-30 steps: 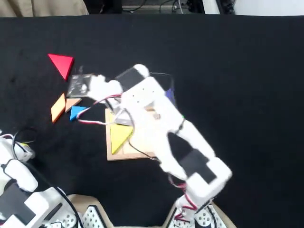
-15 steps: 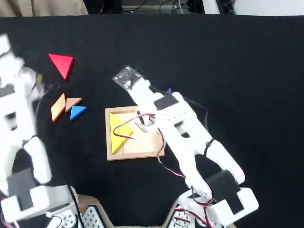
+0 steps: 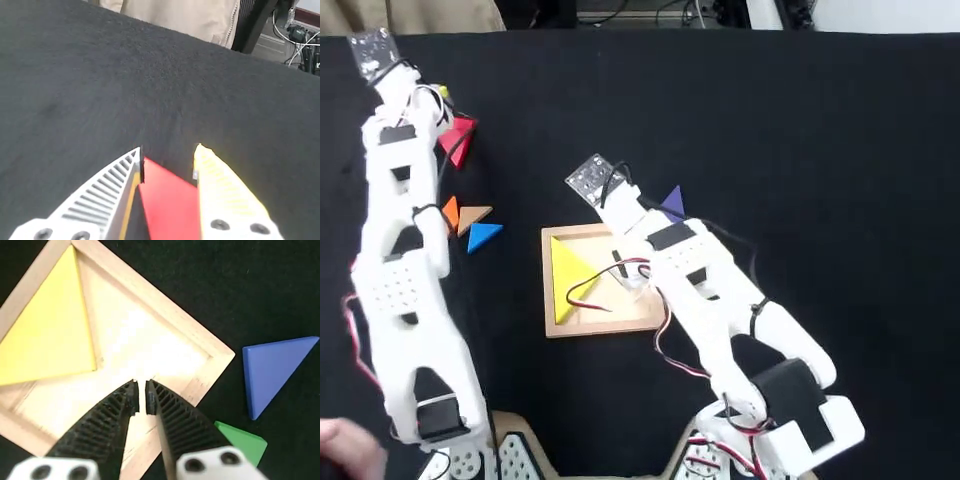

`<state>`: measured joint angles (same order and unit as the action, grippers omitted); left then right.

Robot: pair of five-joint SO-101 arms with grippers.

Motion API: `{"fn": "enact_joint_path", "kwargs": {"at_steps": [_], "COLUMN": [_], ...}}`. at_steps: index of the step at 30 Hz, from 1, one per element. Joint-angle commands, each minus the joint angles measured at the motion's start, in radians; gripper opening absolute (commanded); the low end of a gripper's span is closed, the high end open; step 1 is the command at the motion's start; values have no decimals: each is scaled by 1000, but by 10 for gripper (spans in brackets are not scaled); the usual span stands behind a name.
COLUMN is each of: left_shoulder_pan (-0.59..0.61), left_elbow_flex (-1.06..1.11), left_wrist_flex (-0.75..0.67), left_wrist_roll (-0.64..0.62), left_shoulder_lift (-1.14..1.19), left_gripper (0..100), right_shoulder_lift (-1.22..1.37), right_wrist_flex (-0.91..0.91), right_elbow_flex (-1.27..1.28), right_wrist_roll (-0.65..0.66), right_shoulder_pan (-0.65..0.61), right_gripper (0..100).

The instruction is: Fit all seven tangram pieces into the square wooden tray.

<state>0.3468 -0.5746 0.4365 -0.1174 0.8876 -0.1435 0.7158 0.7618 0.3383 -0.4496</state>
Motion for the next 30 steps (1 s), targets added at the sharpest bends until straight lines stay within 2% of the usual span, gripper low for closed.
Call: {"fn": "enact_joint_path", "kwargs": {"at_steps": [1, 5, 8, 11, 19, 25, 30], "left_shoulder_pan": [-24, -48, -67, -64, -18, -24, -31], "left_elbow_flex": [-472, -725, -865, -957, -1032, -1092, -1092], "left_wrist_flex": [40, 46, 107, 187, 586, 1023, 1313], "left_wrist_roll": [8, 130, 242, 298, 371, 499, 578], "left_shoulder_lift": [253, 486, 617, 686, 686, 620, 512], "left_gripper": [180, 145, 78, 59, 59, 57, 55], "right_shoulder_lift": [-45, -45, -45, -45, -45, -45, -45], "right_wrist_flex": [-15, -15, -14, -14, -12, -12, -11], "right_elbow_flex": [-5, -5, -5, -5, -4, -4, -1], "right_wrist_roll": [-2, -2, -2, -2, -2, -2, -2], "right_shoulder_pan": [15, 15, 15, 15, 15, 15, 15], "right_gripper": [33, 33, 33, 33, 33, 33, 33]}}
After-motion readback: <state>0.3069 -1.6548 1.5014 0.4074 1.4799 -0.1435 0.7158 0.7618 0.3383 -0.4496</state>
